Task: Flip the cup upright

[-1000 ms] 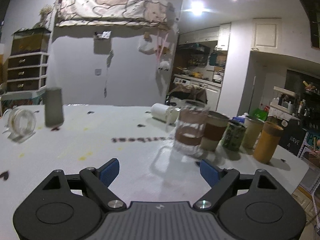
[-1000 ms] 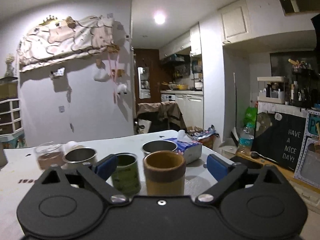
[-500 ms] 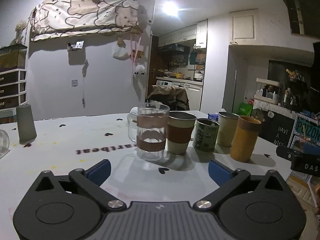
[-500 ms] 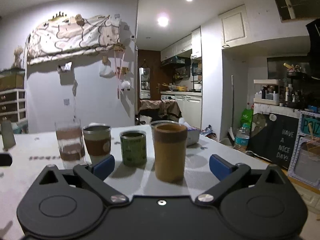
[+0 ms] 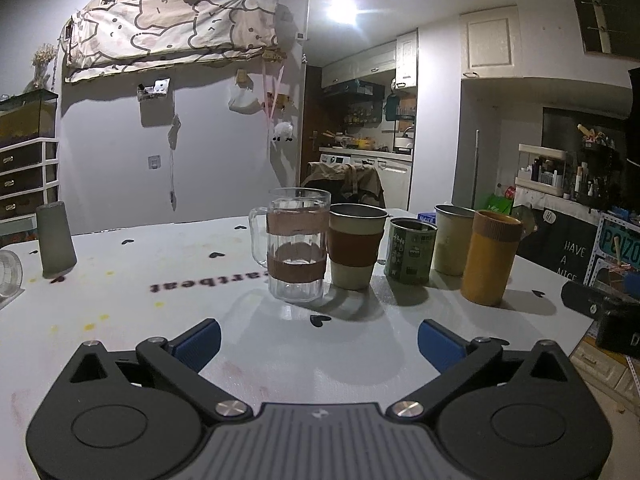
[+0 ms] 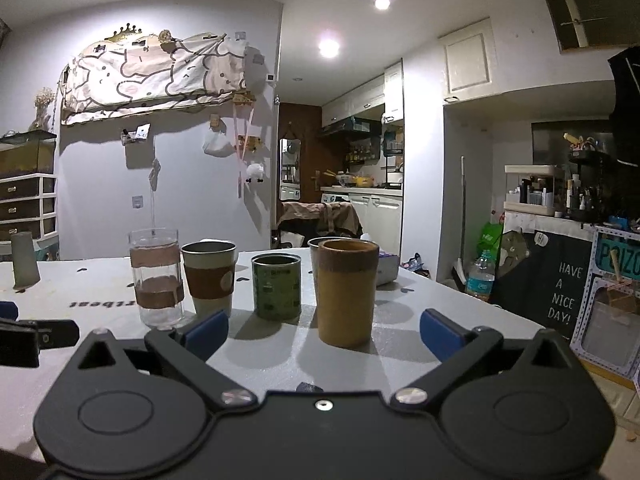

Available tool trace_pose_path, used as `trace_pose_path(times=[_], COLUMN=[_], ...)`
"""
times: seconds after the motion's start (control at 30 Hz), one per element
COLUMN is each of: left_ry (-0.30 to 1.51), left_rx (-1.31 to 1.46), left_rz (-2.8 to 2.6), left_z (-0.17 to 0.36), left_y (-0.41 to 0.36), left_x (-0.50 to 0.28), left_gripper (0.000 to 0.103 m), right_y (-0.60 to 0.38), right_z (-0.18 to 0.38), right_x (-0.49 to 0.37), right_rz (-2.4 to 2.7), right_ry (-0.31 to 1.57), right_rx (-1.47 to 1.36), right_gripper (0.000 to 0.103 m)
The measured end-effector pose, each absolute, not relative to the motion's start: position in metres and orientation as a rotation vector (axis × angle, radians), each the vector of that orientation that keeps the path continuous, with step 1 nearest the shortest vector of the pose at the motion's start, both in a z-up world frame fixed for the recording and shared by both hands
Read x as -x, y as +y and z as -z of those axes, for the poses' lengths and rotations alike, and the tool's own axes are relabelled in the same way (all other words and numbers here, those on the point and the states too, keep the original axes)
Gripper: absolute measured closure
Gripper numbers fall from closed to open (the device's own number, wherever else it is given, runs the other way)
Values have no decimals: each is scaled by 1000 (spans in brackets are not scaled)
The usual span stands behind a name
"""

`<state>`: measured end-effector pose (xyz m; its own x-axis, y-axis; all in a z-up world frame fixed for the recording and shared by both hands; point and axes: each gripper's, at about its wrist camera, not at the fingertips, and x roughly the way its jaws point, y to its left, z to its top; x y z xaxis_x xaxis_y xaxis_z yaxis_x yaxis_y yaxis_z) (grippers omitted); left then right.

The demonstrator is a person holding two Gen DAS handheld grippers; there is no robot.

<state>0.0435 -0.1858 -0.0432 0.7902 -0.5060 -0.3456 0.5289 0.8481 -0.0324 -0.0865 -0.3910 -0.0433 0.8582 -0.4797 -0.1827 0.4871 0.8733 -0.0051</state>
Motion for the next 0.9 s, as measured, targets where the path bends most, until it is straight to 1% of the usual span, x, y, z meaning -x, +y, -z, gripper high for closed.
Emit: trace_pose_path(times=[0.9], left_ry=[345], left_rx=[-71], left_rz=[569], left_z=[42], left_y=[-188], left_x=[-40], left_gripper=[0], right_y=[-387], right_z=[46], right_x=[83], right_rz=[487], right_ry=[209], right_rx=[-41], right_gripper=[0])
